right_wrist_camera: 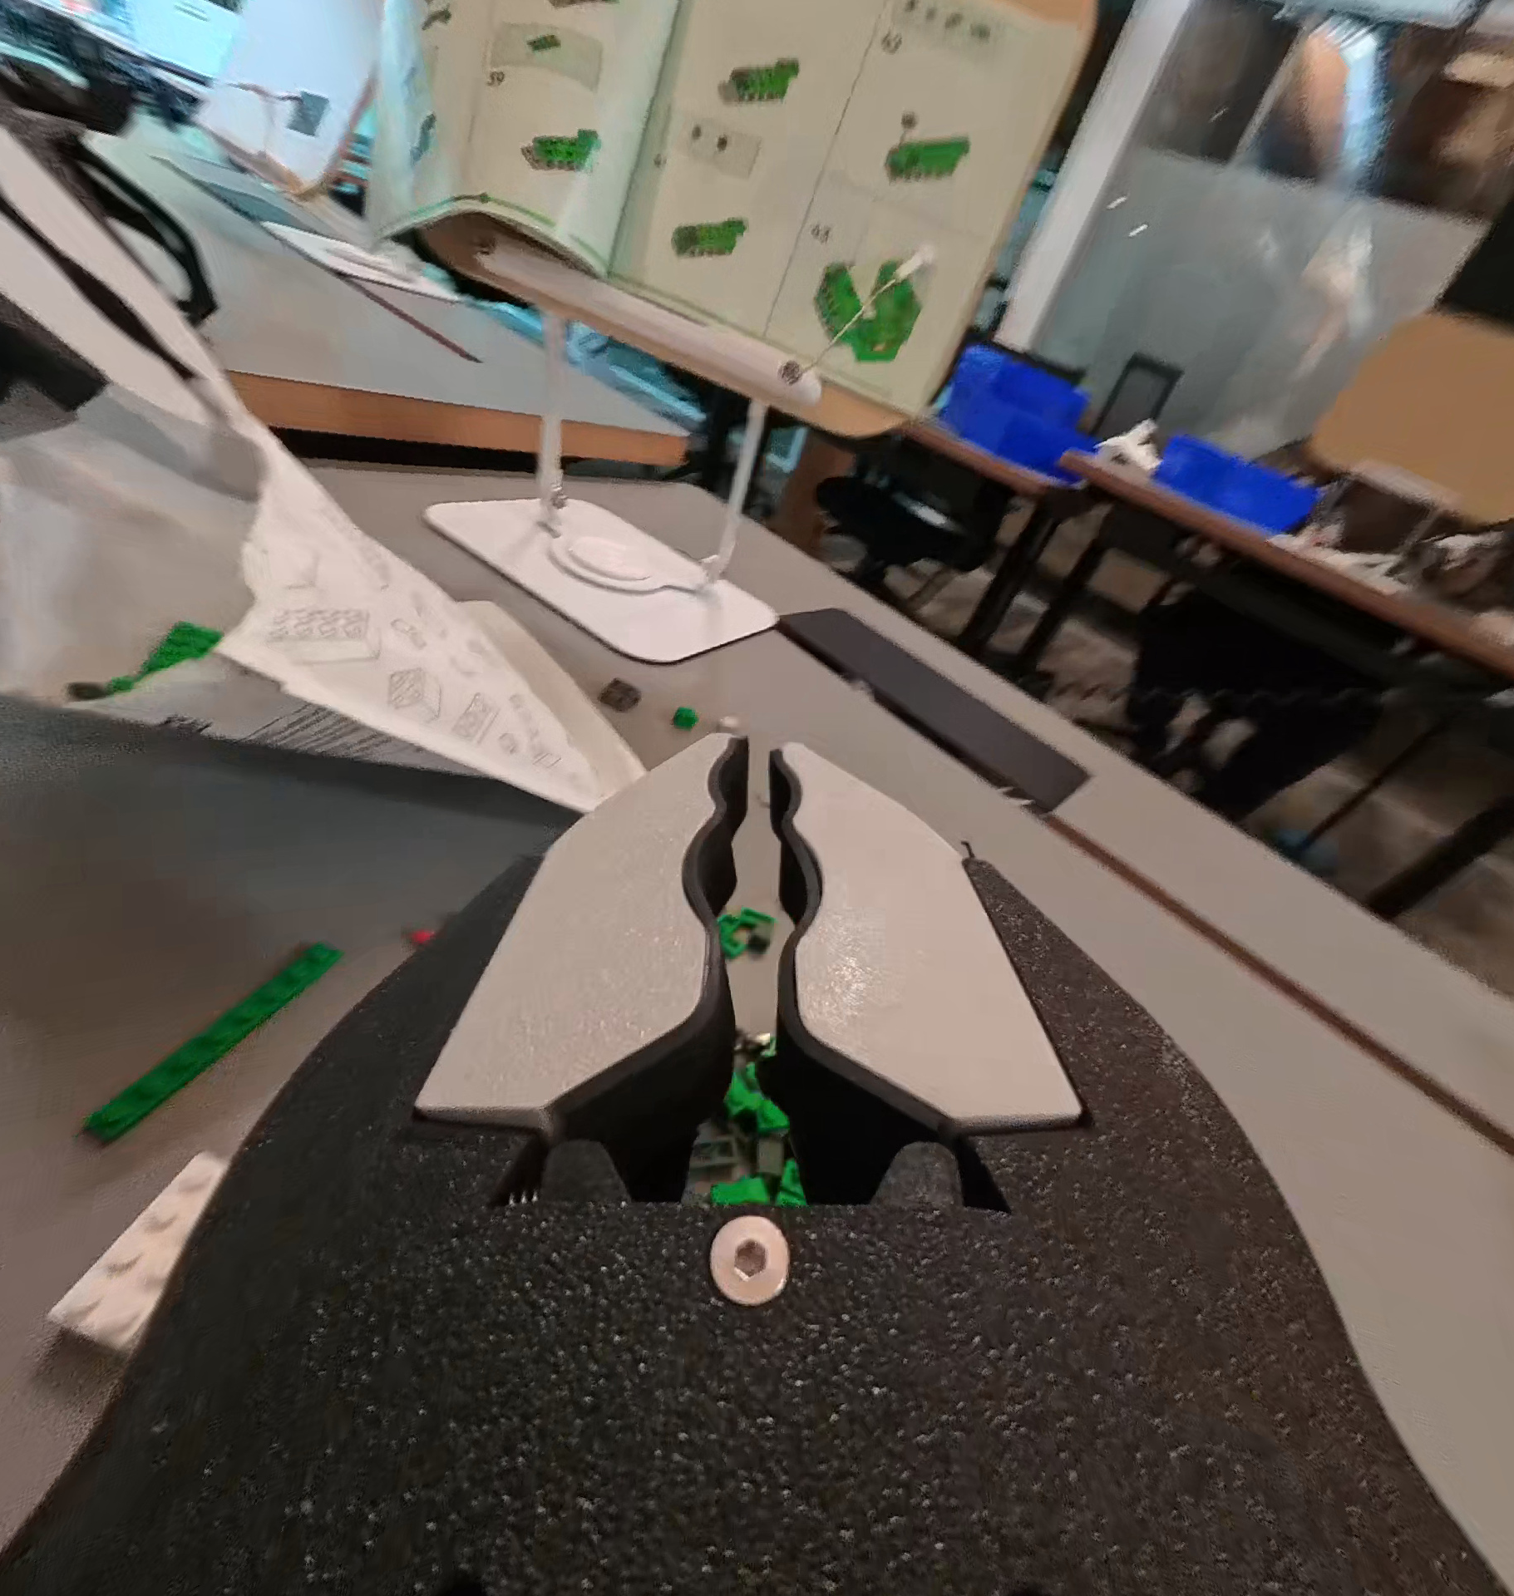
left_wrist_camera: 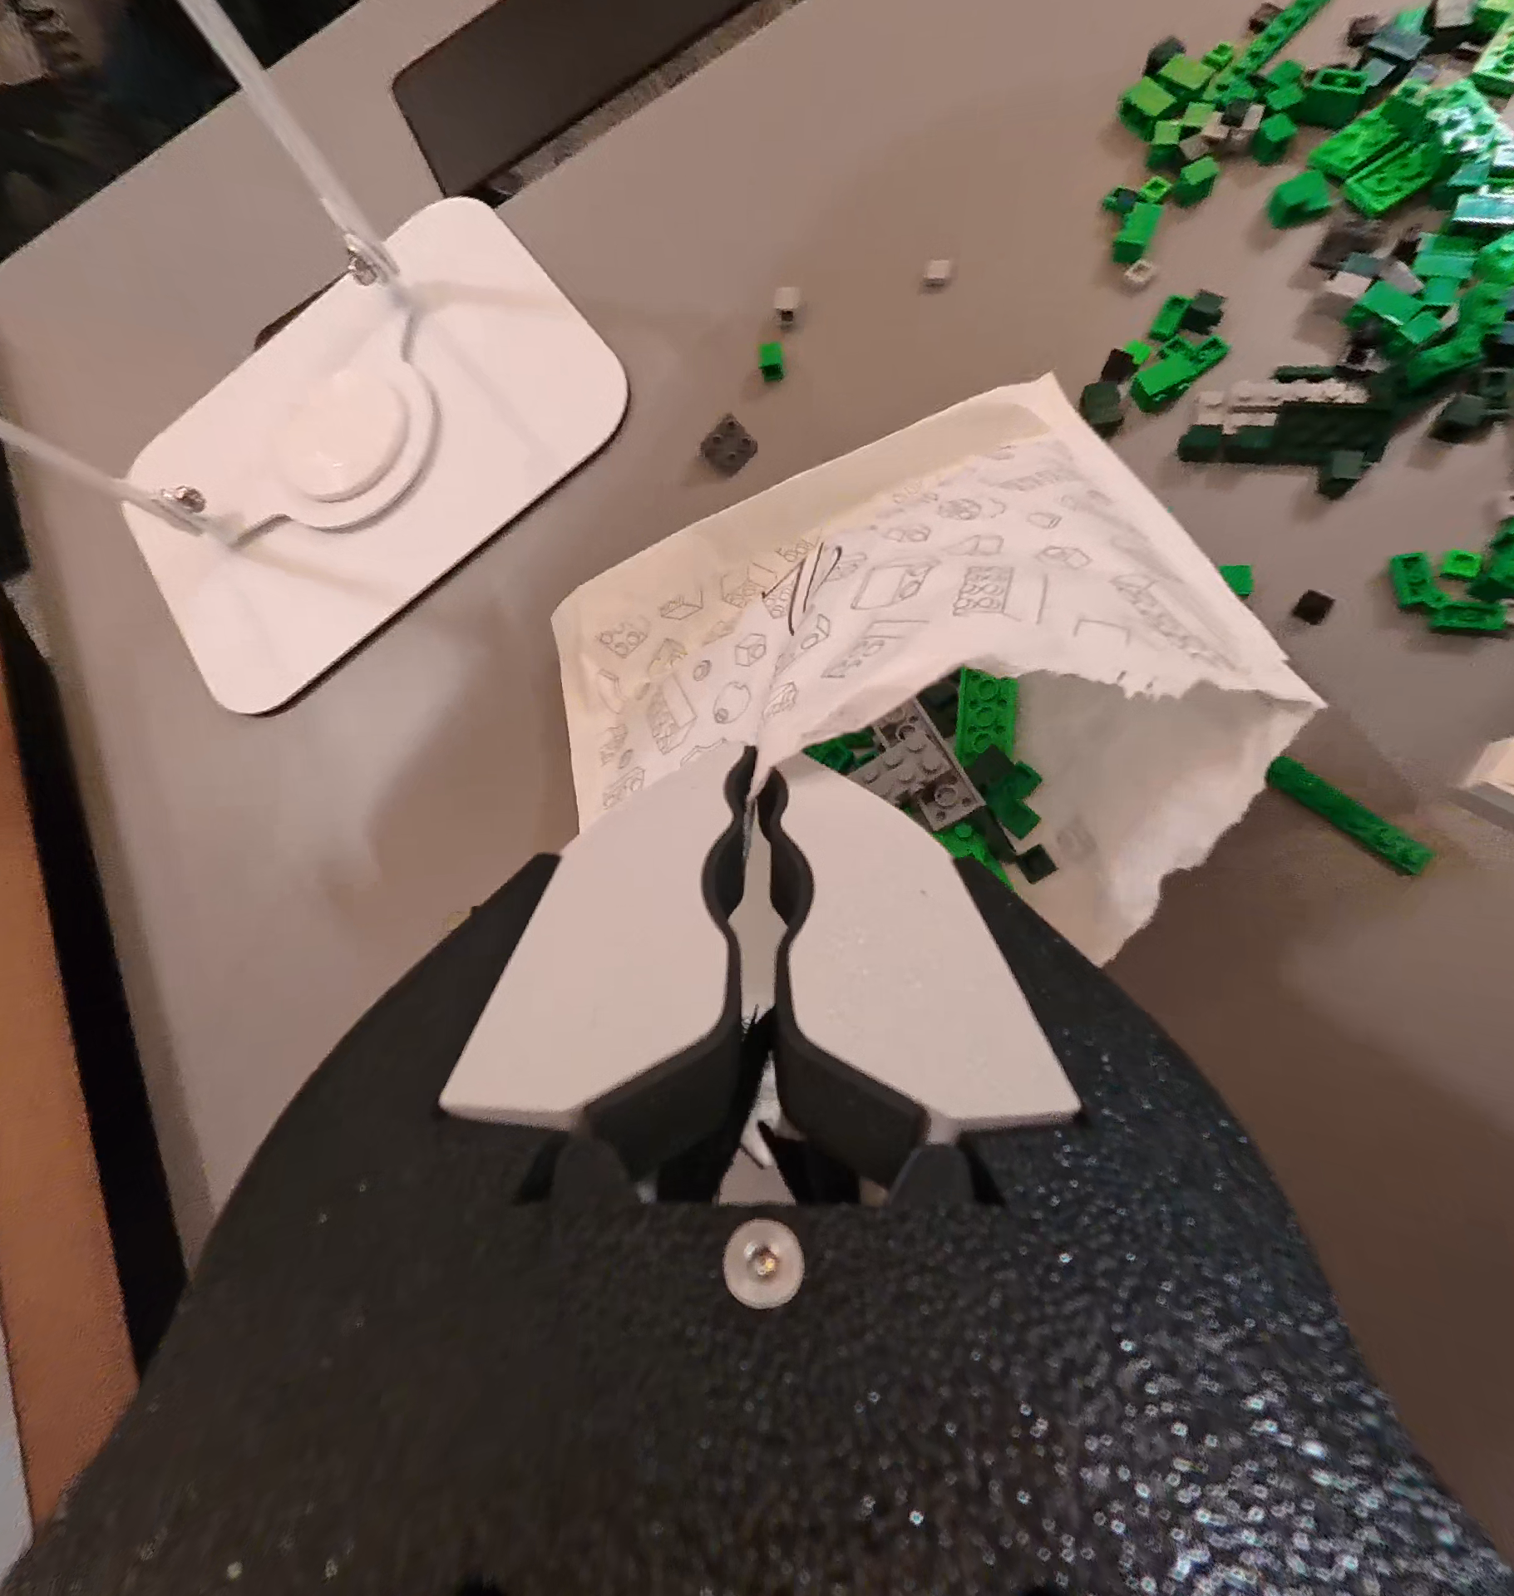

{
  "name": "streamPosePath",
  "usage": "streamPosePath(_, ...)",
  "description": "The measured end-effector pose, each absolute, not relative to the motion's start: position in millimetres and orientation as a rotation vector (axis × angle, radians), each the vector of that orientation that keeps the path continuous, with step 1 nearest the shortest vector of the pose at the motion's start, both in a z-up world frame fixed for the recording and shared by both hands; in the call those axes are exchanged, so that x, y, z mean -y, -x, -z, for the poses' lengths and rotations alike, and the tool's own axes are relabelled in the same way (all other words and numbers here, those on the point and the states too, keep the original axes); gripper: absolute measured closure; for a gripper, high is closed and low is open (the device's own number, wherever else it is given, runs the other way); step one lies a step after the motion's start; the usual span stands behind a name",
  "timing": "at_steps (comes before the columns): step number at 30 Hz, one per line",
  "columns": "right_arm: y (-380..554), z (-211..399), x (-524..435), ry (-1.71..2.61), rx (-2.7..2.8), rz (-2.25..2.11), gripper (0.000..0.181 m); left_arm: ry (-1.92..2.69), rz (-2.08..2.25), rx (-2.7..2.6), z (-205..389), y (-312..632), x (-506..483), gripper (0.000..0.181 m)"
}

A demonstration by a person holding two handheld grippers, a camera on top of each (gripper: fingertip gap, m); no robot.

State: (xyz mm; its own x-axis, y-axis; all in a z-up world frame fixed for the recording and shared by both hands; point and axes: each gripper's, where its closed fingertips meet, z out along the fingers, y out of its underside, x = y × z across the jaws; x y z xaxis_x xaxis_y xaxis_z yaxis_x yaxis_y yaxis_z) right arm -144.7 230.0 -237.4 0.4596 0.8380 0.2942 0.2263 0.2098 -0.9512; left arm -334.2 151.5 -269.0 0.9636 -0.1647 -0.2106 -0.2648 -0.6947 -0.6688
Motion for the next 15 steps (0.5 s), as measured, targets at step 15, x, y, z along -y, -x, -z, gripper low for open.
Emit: streamPosePath(15, 149, 296, -215, 1.526, 1.419, -0.595, 0.172, 2.344, -0.223, -0.257, 265, 345, -150, 0.181)
